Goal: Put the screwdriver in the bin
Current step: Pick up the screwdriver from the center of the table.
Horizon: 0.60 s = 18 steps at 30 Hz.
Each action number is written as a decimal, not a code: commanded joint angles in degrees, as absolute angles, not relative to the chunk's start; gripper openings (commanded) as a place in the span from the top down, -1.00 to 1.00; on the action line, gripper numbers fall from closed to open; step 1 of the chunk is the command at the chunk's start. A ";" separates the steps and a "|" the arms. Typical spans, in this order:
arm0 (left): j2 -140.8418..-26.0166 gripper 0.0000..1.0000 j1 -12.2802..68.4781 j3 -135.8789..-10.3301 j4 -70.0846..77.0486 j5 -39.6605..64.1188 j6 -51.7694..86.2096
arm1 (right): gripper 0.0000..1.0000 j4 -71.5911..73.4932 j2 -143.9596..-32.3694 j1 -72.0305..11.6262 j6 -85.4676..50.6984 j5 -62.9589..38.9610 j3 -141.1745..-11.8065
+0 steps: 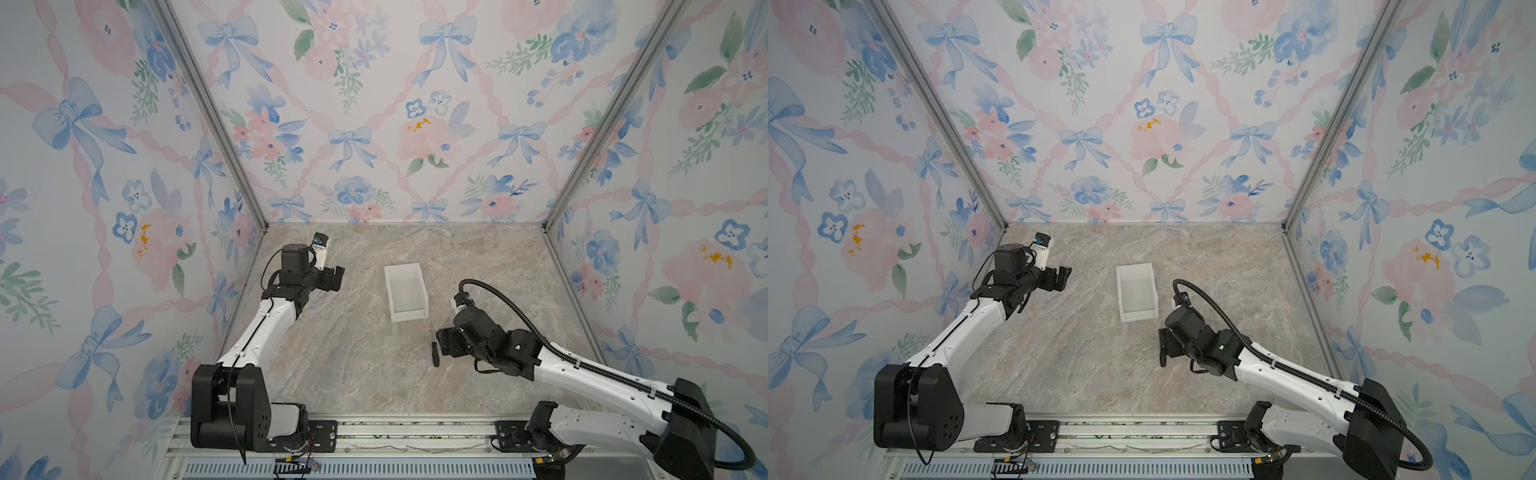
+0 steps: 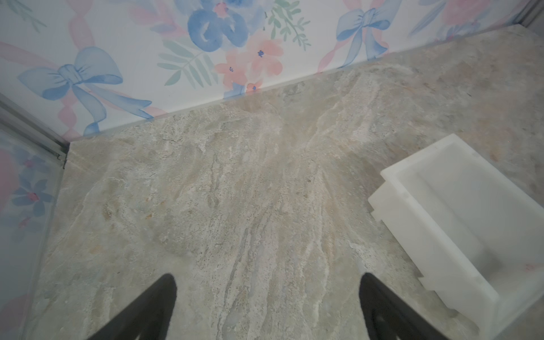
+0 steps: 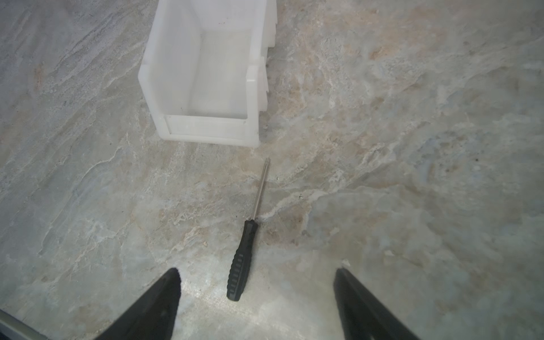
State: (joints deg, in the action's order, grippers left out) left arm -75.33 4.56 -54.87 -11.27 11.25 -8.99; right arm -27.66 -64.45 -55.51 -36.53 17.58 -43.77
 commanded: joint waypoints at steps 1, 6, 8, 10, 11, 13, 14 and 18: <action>-73.95 -0.96 6.91 -57.28 -26.61 15.83 -16.22 | -0.62 -34.38 -66.90 -58.49 -44.86 20.48 -43.45; -72.94 -0.95 8.34 -58.60 -29.97 17.88 -16.22 | -0.48 -31.39 -73.79 -59.73 -46.84 16.09 -44.43; -72.26 -0.96 8.59 -58.45 -30.31 18.53 -15.67 | -0.43 -31.02 -77.44 -59.85 -46.57 15.53 -46.19; -71.77 -0.96 8.87 -58.44 -30.62 18.25 -15.71 | -0.34 -30.94 -80.45 -59.85 -46.31 15.56 -47.62; -71.47 -0.96 8.88 -58.32 -30.61 17.90 -15.70 | -0.31 -30.09 -81.66 -59.77 -46.09 15.26 -47.98; -70.87 -0.96 8.94 -58.20 -30.61 17.51 -15.78 | -0.22 -28.97 -84.03 -59.03 -45.67 13.16 -48.81; -70.69 -0.96 8.92 -58.33 -30.64 17.33 -15.74 | -0.19 -28.80 -85.60 -58.47 -45.47 11.78 -49.36; -70.51 -0.96 8.99 -58.60 -30.63 17.25 -15.27 | -0.18 -28.61 -89.64 -58.23 -45.55 10.97 -50.67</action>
State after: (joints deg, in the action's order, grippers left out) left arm -71.31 8.67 -57.76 -28.95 16.56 -14.59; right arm -28.69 -87.64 -58.54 -45.43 12.67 -48.97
